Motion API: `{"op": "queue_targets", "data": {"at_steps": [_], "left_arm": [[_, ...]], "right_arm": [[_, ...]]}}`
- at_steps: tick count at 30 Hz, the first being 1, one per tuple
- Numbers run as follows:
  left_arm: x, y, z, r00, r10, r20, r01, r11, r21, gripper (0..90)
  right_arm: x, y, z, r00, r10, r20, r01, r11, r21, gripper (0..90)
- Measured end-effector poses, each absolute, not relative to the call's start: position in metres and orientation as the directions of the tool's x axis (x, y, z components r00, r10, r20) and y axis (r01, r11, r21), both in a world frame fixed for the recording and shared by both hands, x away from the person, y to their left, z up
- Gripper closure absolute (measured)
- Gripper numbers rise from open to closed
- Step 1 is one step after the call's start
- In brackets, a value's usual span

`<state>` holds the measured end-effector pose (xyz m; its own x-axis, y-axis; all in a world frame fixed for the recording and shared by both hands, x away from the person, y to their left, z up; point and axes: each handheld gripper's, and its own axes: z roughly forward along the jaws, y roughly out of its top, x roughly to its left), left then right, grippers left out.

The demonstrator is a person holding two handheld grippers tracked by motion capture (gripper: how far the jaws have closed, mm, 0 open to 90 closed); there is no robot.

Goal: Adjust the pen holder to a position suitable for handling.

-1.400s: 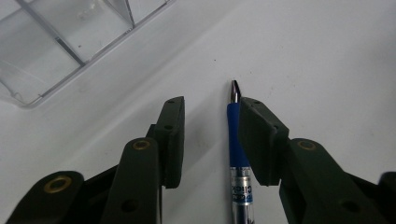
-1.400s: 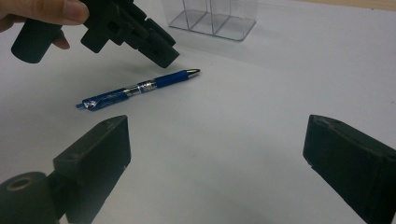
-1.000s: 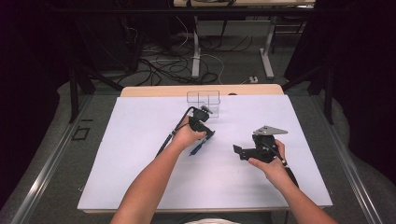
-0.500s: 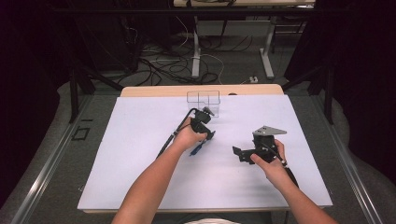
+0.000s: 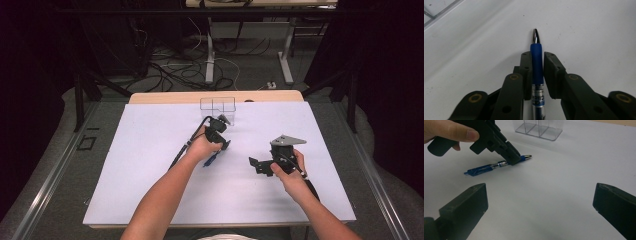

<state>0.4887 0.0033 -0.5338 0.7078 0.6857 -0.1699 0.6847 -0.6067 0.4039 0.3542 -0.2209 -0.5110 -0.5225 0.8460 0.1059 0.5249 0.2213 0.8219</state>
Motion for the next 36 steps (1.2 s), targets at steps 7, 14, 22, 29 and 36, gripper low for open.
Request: {"op": "queue_targets", "data": {"at_steps": [7, 14, 22, 29, 36], "left_arm": [[0.490, 0.004, -0.534, 0.703, 0.691, -0.171, 0.690, -0.603, 0.399, 79.5], [0.488, 0.000, -0.532, 0.701, 0.698, -0.144, 0.689, -0.613, 0.386, 80.1], [0.489, 0.001, -0.531, 0.690, 0.705, -0.164, 0.704, -0.601, 0.377, 80.2], [0.491, 0.006, -0.526, 0.653, 0.720, -0.236, 0.744, -0.550, 0.379, 80.3], [0.490, 0.008, -0.521, 0.649, 0.718, -0.251, 0.742, -0.525, 0.416, 80.3]], "right_arm": [[0.354, -0.221, -0.511, -0.523, 0.845, 0.109, 0.524, 0.218, 0.823, 0.0], [0.355, -0.222, -0.513, -0.528, 0.842, 0.107, 0.526, 0.226, 0.820, 0.0], [0.355, -0.222, -0.513, -0.524, 0.844, 0.113, 0.534, 0.222, 0.816, 0.0], [0.355, -0.222, -0.513, -0.526, 0.843, 0.115, 0.532, 0.221, 0.817, 0.0], [0.355, -0.222, -0.513, -0.526, 0.842, 0.118, 0.534, 0.219, 0.817, 0.0]]}}
